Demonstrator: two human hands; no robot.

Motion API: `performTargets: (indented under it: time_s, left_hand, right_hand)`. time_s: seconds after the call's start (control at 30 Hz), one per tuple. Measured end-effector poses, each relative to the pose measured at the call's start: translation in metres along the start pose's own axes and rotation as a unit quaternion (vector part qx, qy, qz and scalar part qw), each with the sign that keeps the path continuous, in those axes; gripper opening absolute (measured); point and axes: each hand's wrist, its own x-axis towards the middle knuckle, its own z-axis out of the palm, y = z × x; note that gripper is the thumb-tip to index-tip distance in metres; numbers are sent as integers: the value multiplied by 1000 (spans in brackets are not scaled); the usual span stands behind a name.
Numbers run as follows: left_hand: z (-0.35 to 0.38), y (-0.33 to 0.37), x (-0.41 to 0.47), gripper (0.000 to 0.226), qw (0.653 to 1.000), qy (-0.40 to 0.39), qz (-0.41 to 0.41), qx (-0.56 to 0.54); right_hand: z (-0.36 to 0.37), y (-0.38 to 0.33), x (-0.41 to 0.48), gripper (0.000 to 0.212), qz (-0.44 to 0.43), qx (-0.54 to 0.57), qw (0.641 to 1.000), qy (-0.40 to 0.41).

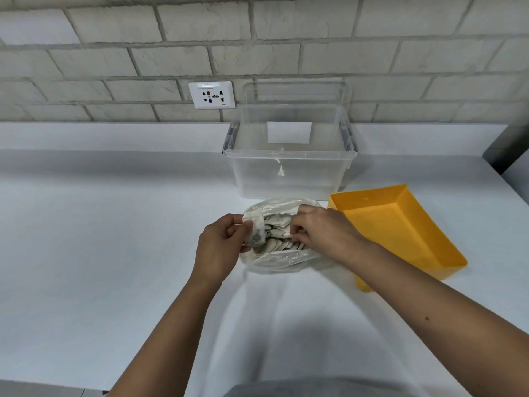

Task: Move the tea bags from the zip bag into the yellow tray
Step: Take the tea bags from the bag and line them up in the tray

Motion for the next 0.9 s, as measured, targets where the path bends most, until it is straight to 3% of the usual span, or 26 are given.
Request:
performTargets:
  time_s: [0.13,0.33,0.47,0.73,0.83,0.9]
  left_hand:
    - [-1,1,1,15,1000,4,-6,-10]
    - [7,11,-3,20,997,-61,-18,-46]
    - [10,16,-8,22,991,-115,-28,-59]
    - [11,18,-14,25,986,-125,-49,-98]
    - [12,17,-14,12,987,-138,-31,-71]
    - [12,12,-10,7,992,-106,-25,-55]
  right_hand:
    - [-28,3,-9,4,-30,84,996,31]
    - [-57,-9,-11,4,-66,227,969,-69]
    - [-53,-17,-2,4,-43,295,954,-34]
    - [-42,-16,10,7,-6,269,963,23]
    - [-38,-15,11,9,-3,275,961,31]
    - [-36,-12,12,8,6,283,958,45]
